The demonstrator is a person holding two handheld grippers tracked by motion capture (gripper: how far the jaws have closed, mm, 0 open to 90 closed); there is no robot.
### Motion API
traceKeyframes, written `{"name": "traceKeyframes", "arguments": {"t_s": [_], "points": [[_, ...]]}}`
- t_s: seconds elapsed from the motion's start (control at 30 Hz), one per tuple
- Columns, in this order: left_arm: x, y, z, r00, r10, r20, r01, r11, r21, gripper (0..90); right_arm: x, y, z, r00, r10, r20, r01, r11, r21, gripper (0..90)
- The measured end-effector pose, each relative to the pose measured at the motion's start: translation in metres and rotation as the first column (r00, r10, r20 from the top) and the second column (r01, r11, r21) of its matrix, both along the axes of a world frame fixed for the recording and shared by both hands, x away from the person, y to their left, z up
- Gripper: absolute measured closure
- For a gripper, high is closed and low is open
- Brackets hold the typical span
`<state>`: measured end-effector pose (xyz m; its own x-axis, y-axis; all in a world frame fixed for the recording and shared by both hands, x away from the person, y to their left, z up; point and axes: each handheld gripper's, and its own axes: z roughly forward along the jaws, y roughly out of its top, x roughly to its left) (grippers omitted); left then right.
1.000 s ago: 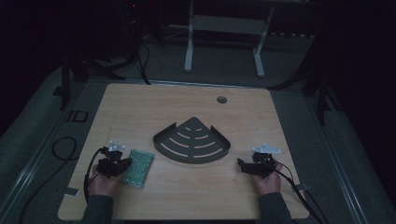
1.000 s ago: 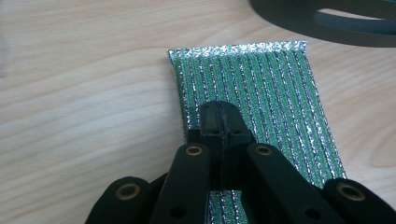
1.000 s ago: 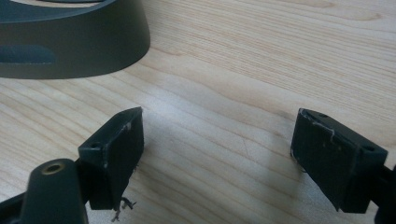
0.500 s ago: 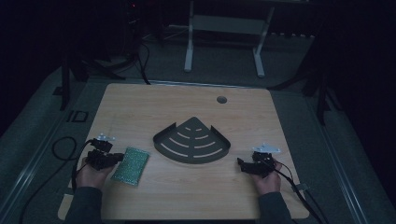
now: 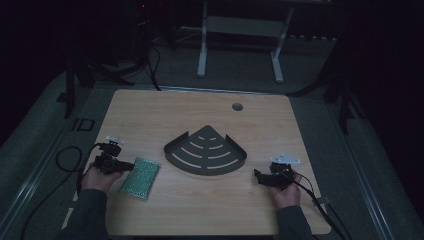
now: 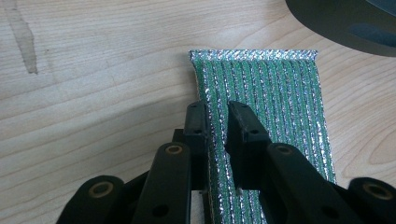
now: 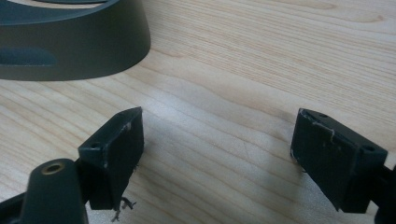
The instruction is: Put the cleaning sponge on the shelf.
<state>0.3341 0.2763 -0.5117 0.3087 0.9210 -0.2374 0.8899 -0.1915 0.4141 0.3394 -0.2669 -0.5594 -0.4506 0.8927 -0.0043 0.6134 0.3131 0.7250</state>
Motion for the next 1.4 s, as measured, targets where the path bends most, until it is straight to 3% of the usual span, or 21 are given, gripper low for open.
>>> {"name": "traceKeyframes", "arguments": {"t_s": [0.27,0.33,0.37,0.43,0.6,1.03,1.23,1.4], "points": [[0.007,0.001,0.003,0.9972,-0.023,-0.071,0.023,0.9997,-0.007,75.3,0.0,0.0,0.0,1.0,0.0,0.0,0.0,1.0,0.0,16.8],[0.007,0.001,0.003,0.9972,-0.023,-0.071,0.023,0.9997,-0.007,75.3,0.0,0.0,0.0,1.0,0.0,0.0,0.0,1.0,0.0,16.8],[0.01,0.001,0.001,0.9928,-0.05,-0.109,0.051,0.9987,-0.001,75.3,0.0,0.0,0.0,1.0,0.0,0.0,0.0,1.0,0.0,16.8],[0.011,0.0,0.001,0.9904,-0.066,-0.121,0.067,0.9977,0.004,75.2,0.0,0.0,0.0,1.0,0.0,0.0,0.0,1.0,0.0,16.8],[0.013,-0.002,-0.001,0.9865,-0.083,-0.141,0.085,0.9963,0.009,74.9,0.0,0.0,0.0,1.0,0.0,0.0,0.0,1.0,0.0,16.8],[0.016,0.004,-0.006,0.9799,-0.072,-0.186,0.073,0.9973,0.001,74.1,0.0,0.0,0.0,1.0,0.0,0.0,0.0,1.0,0.0,16.8],[0.021,0.008,-0.01,0.972,-0.067,-0.225,0.058,0.9972,-0.047,75.7,0.0,0.0,0.0,1.0,0.001,0.0,-0.001,1.0,0.0,16.8],[0.024,0.005,-0.009,0.9647,-0.09,-0.248,0.083,0.9958,-0.04,81.3,0.0,0.0,0.0,1.0,0.001,0.001,-0.001,1.0,-0.001,16.8]]}}
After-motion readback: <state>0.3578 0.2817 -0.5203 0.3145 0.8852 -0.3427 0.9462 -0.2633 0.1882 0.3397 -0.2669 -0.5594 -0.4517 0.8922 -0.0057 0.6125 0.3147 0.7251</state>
